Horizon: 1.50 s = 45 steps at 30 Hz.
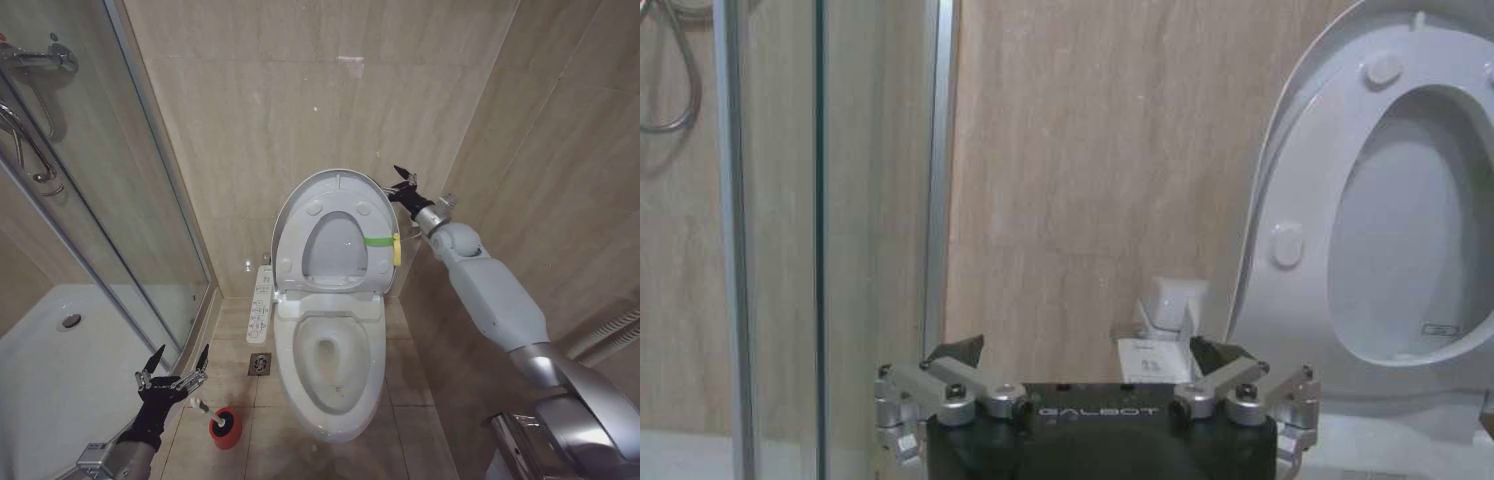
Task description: Open the toilet lid, clean the toilet bowl with a toilet brush, close the toilet lid, and flush.
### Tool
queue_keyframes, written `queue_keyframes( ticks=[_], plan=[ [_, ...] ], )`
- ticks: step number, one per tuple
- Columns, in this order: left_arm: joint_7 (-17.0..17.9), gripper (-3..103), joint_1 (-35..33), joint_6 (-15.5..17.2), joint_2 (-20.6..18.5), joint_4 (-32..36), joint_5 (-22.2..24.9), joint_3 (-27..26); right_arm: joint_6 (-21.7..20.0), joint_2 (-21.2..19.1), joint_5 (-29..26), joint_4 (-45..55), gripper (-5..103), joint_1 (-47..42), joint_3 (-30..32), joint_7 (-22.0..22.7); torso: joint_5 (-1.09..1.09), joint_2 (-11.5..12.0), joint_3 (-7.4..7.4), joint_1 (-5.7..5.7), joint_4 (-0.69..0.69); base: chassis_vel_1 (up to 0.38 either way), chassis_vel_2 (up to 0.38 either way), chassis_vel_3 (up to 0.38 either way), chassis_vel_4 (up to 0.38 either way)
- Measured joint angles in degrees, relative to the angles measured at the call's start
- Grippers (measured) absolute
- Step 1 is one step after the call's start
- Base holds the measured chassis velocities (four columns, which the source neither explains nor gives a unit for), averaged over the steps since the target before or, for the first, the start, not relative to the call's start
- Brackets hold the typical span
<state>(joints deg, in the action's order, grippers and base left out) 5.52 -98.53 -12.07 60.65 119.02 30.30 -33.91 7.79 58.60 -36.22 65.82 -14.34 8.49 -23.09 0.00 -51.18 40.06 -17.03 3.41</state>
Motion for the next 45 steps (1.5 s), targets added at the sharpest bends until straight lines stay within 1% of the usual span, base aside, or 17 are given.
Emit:
queue_keyframes(
  ticks=[3, 6, 7, 10, 27, 35, 37, 38, 40, 41, 44, 45],
  plan=[
    [0.0, 100, 0.0, 0.0, 0.0, 0.0, 0.0, 0.0, 0.3, -0.9, -0.4, 0.5, 100, -0.7, -0.1, -1.2, 0.00, 0.0, 0.00, 0.00, 0.00, 0.000, 0.000, 0.000, 0.000],
    [0.0, 100, 0.0, 0.0, 0.0, 0.0, 0.0, 0.0, 1.1, -2.5, -1.2, 1.5, 100, -2.3, -0.1, -3.5, 0.00, 0.0, 0.00, 0.00, -0.01, 0.000, 0.000, 0.000, 0.000],
    [0.0, 100, 0.0, 0.0, 0.0, 0.0, 0.0, 0.0, 1.1, -2.5, -1.2, 1.5, 100, -2.3, -0.1, -3.5, 0.00, 0.0, 0.00, 0.00, -0.01, 0.000, 0.000, 0.000, 0.000],
    [0.0, 100, 0.0, 0.0, 0.0, 0.0, 0.0, 0.0, 2.0, -4.5, -1.7, 3.0, 100, -4.8, 0.5, -5.0, 0.00, 0.0, 0.00, 0.00, 0.00, 0.000, 0.000, 0.000, 0.000],
    [0.0, 100, 0.0, 0.0, 0.0, 0.0, 0.0, 0.0, 2.8, -9.0, -3.0, 10.9, 100, -17.7, 7.0, -4.4, 0.01, 0.0, 0.00, 0.00, 0.00, 0.000, 0.000, 0.000, 0.000],
    [0.0, 100, 0.0, 0.0, 0.0, 0.0, 0.0, 0.0, 2.8, -10.6, -3.9, 12.7, 100, -19.6, 9.3, -4.4, 0.00, 0.0, 0.00, 0.00, 0.00, 0.000, 0.000, 0.000, 0.000],
    [0.0, 100, 0.0, 0.0, 0.0, 0.0, 0.0, 0.0, 2.8, -10.7, -3.9, 12.9, 100, -19.7, 9.5, -4.1, -0.01, 0.0, 0.00, 0.00, 0.00, 0.000, 0.000, 0.000, 0.000],
    [0.0, 100, 0.0, 0.0, 0.0, 0.0, 0.0, 0.0, 2.8, -10.7, -3.9, 13.1, 100, -19.7, 9.7, -3.2, -0.01, 0.0, 0.00, 0.00, 0.00, 0.000, 0.000, 0.000, 0.000],
    [0.0, 100, 0.0, 0.0, 0.0, 0.0, 0.0, 0.0, 2.8, -10.4, -3.8, 13.6, 100, -19.9, 9.8, 0.0, -0.01, 0.0, 0.00, 0.00, 0.00, 0.000, 0.000, 0.000, 0.000],
    [0.0, 100, 0.0, 0.0, 0.0, 0.0, 0.0, 0.0, 2.8, -10.4, -3.8, 13.6, 100, -19.9, 9.8, 0.0, -0.01, 0.0, 0.00, 0.00, 0.00, 0.000, 0.000, 0.000, 0.000],
    [0.0, 100, 0.0, 0.0, 0.0, 0.0, 0.0, 0.0, 2.1, -8.6, -2.3, 14.4, 100, -20.4, 10.4, 5.6, -0.01, 0.0, 0.00, 0.00, 0.00, 0.000, 0.000, 0.000, 0.000],
    [0.0, 100, 0.0, 0.0, 0.0, 0.0, 0.0, 0.0, 2.1, -8.6, -2.3, 14.4, 100, -20.4, 10.4, 5.6, -0.01, 0.0, 0.00, 0.00, 0.00, 0.000, 0.000, 0.000, 0.000]
  ],
)
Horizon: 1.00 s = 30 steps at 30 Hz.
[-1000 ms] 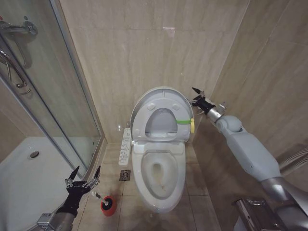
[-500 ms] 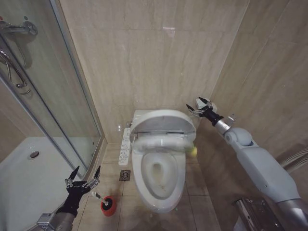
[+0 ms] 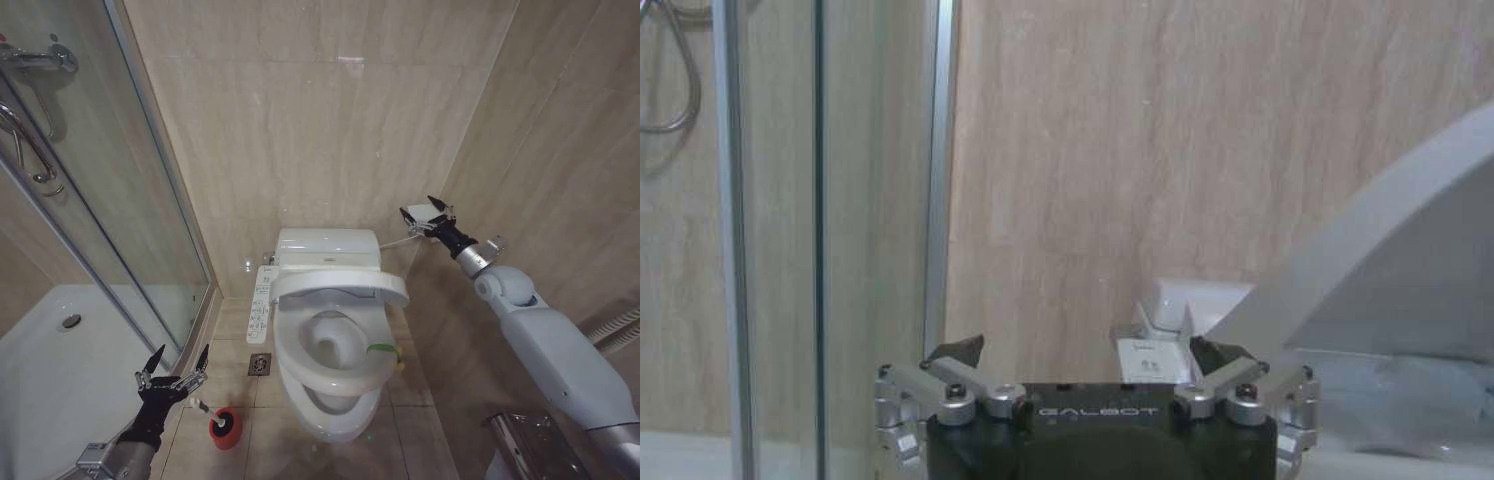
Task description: Open the toilet lid, clean the toilet bowl with a toilet brush, close the toilet lid, and flush.
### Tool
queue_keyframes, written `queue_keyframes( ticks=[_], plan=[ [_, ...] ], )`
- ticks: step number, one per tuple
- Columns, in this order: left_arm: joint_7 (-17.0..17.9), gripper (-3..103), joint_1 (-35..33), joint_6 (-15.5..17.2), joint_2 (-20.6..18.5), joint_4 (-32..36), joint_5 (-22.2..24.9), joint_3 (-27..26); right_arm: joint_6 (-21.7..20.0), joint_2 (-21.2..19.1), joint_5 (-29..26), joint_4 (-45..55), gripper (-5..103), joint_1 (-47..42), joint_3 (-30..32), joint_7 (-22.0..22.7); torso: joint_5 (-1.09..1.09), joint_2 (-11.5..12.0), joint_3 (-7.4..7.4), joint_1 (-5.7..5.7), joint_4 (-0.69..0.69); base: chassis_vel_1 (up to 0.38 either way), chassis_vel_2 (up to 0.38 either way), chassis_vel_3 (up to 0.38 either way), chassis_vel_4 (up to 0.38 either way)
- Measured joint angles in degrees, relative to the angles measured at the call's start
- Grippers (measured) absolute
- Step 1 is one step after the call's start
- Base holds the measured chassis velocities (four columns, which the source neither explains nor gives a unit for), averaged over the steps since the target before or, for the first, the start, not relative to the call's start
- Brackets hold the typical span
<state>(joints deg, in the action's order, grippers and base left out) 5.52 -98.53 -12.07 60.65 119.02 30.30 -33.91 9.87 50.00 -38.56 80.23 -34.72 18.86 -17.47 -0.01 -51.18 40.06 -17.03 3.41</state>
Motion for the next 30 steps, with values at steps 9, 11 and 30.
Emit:
queue_keyframes(
  ticks=[9, 11, 30],
  plan=[
    [0.0, 100, 0.0, 0.0, 0.0, 0.0, 0.0, 0.0, -4.2, 3.5, 2.4, 3.7, 100, -3.0, 1.5, 12.1, 0.00, 0.0, 0.00, 0.00, 0.00, 0.000, 0.000, 0.000, 0.000],
    [0.0, 100, 0.0, 0.0, 0.0, 0.0, 0.0, 0.0, -4.7, 3.5, 2.4, 5.1, 100, -4.9, 2.2, 13.7, 0.00, 0.0, 0.00, 0.00, 0.00, 0.000, 0.000, 0.000, 0.000],
    [0.0, 100, 0.0, 0.0, 0.0, 0.0, 0.0, 0.0, -5.0, 4.2, 2.0, 16.1, 100, -22.3, 10.5, 14.6, 0.00, 0.0, 0.00, 0.00, 0.00, 0.000, 0.000, 0.000, 0.000]
  ],
)
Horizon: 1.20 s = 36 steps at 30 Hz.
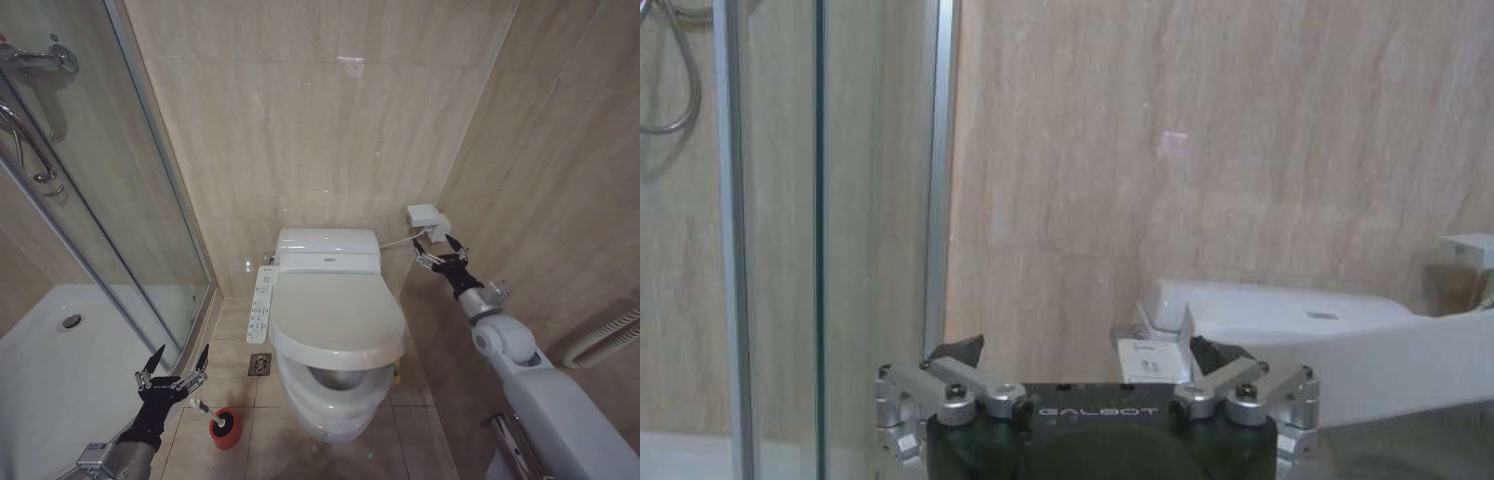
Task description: Open the toilet lid, clean the toilet bowl with a toilet brush, close the toilet lid, and flush.
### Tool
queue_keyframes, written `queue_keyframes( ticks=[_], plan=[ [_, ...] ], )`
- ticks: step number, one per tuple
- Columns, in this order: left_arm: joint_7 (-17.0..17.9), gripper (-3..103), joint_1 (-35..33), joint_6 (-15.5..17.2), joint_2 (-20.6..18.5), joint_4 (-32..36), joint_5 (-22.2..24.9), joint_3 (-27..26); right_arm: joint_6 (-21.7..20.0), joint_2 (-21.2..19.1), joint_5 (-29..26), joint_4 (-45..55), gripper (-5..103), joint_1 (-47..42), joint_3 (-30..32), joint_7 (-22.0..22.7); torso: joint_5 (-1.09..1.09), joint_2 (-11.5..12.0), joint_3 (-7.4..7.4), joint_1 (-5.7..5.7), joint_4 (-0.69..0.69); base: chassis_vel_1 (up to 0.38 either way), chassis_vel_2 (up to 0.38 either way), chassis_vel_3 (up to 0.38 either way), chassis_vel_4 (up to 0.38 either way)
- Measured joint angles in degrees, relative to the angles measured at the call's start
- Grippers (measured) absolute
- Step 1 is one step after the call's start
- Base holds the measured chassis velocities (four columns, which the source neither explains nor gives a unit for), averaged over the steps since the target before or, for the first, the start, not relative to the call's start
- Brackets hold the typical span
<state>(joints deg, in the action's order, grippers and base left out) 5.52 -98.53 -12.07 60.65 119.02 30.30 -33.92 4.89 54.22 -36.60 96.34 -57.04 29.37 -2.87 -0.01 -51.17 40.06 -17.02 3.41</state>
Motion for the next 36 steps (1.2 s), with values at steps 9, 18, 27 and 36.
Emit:
queue_keyframes(
  ticks=[9, 18, 27, 36],
  plan=[
    [0.0, 100, 0.0, 0.0, 0.0, 0.0, 0.0, 0.0, 0.0, 2.4, 0.3, 4.1, 100, -6.4, 2.7, 0.5, 0.00, 0.0, 0.00, 0.00, 0.00, 0.000, 0.000, 0.000, 0.000],
    [0.0, 100, 0.0, 0.0, 0.0, 0.0, 0.0, 0.0, 1.3, 4.9, 1.7, 6.7, 100, -14.5, 5.3, 0.2, 0.01, 0.0, 0.00, 0.00, 0.01, 0.000, 0.000, 0.000, 0.000],
    [0.0, 100, 0.0, 0.0, 0.0, 0.0, 0.0, 0.0, 2.9, 7.6, 2.8, 9.0, 100, -20.7, 7.6, -1.0, 0.00, 0.0, 0.00, 0.00, 0.00, 0.000, 0.000, 0.000, 0.000],
    [0.0, 100, 0.0, 0.0, 0.0, 0.0, 0.0, 0.0, 3.7, 10.4, 4.5, 9.0, 100, -23.2, 8.9, 1.1, 0.00, 0.0, 0.00, 0.00, 0.00, 0.000, 0.000, 0.000, 0.000]
  ],
)
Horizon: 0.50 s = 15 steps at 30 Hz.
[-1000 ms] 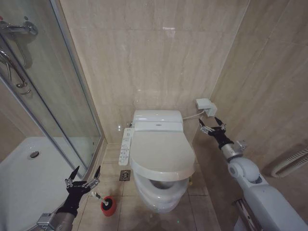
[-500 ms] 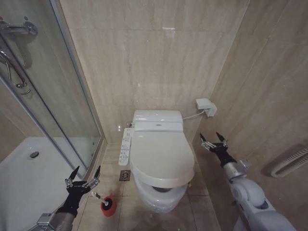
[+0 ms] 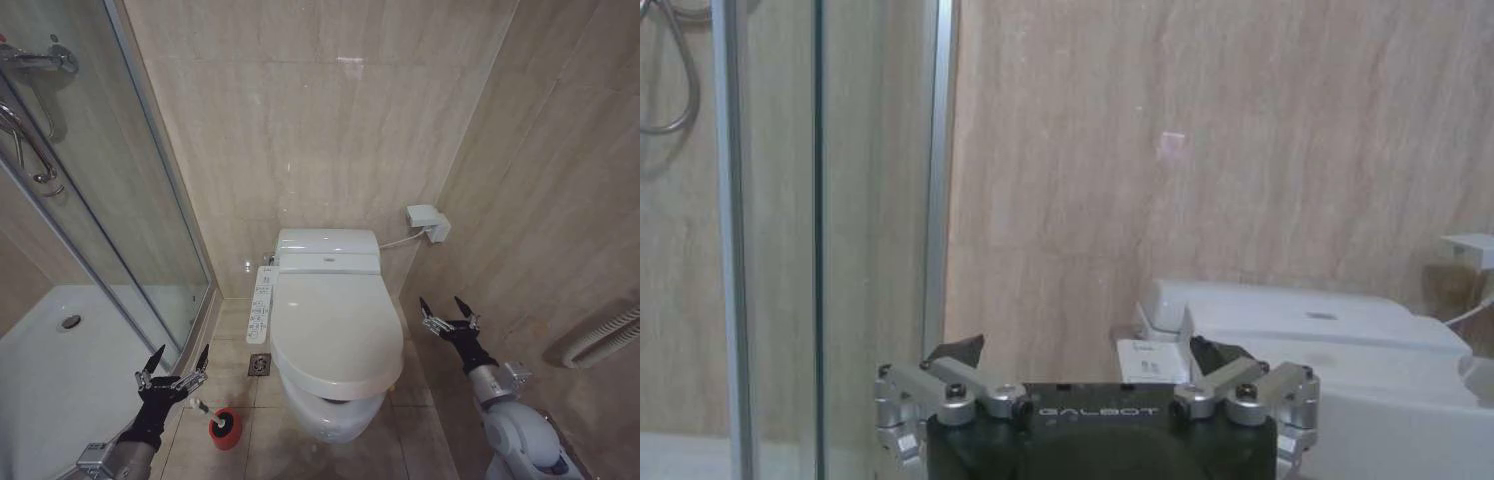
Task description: Open the toilet lid, clean the toilet bowl with a toilet brush, close the toilet lid, and flush.
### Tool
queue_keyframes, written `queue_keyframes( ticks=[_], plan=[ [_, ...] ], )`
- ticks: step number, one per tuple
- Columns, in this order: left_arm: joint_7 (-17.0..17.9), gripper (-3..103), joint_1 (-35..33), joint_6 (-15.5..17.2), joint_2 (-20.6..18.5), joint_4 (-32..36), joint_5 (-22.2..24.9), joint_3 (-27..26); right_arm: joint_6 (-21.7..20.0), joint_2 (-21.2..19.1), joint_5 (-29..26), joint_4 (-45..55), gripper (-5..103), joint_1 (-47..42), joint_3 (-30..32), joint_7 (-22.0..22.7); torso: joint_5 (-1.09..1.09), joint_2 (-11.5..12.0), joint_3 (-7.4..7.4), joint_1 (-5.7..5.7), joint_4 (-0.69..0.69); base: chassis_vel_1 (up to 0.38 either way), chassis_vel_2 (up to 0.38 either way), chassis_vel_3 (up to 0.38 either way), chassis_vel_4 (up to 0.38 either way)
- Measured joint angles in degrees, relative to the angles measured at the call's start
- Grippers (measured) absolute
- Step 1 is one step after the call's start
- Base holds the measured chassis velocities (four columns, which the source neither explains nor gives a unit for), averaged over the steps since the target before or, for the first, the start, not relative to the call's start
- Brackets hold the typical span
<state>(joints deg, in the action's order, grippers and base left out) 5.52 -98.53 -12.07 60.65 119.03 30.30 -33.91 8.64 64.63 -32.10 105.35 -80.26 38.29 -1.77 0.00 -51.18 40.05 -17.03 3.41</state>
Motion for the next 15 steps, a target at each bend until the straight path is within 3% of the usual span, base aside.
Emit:
queue_keyframes(
  ticks=[15],
  plan=[
    [0.0, 100, 0.0, 0.0, 0.0, 0.0, 0.0, 0.0, 2.1, 3.1, 2.4, -1.7, 100, -1.9, 1.8, -0.2, 0.00, 0.0, 0.01, 0.00, 0.00, 0.000, 0.000, 0.000, 0.000]
  ],
)
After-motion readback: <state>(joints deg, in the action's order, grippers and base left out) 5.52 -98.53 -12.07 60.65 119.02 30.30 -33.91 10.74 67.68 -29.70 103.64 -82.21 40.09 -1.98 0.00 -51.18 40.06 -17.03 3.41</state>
